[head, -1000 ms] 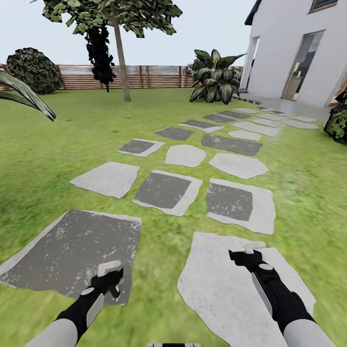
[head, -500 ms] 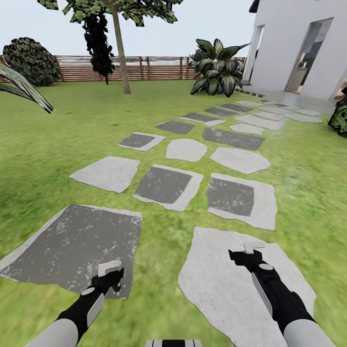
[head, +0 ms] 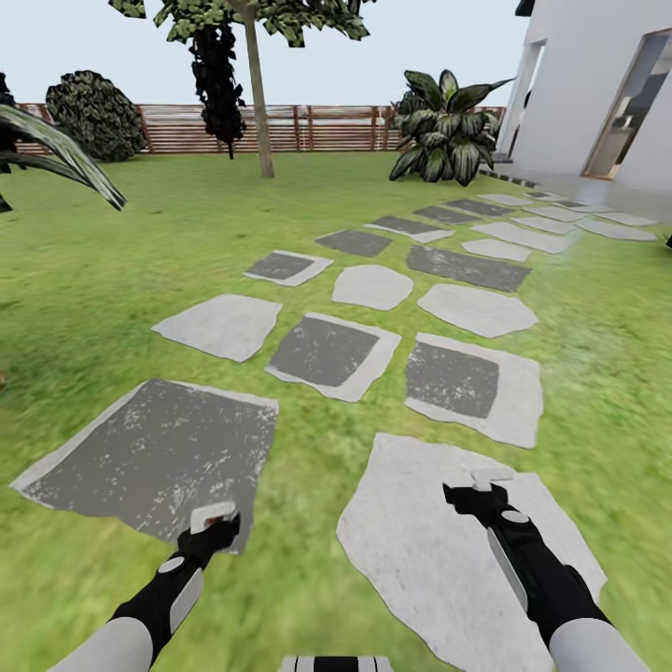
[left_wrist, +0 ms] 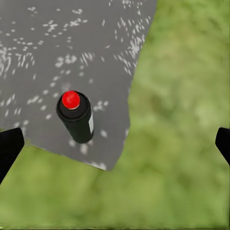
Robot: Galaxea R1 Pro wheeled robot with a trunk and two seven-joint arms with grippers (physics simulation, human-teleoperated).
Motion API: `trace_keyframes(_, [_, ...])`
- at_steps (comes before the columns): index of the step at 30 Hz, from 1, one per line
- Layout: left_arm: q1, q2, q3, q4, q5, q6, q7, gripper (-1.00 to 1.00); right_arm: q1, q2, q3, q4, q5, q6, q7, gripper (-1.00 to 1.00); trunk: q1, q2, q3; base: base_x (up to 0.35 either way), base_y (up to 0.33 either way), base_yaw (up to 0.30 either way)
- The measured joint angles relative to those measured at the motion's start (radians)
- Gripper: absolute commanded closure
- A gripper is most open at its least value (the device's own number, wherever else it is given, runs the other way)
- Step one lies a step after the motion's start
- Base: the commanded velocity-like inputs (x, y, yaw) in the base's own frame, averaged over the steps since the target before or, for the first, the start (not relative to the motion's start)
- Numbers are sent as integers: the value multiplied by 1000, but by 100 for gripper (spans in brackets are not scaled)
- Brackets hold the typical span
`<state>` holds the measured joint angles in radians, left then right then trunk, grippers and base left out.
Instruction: In the garden, pick up the pesticide atomizer on the floor and spray pesticide onto both trees until each tree trunk is fully covered.
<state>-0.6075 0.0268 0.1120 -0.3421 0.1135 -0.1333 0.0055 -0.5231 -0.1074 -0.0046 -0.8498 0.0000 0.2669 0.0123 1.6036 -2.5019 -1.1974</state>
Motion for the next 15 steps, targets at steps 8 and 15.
trace_keyframes(8, [0,0,1,0,1,1,1,-100,0,0,0,0,0,0,0,-100,0,0,-7,125,-208,227])
trace_keyframes(15, [0,-1,1,0,2,0,1,-100,0,0,0,0,0,0,0,-100,0,0,-14,301,-93,227])
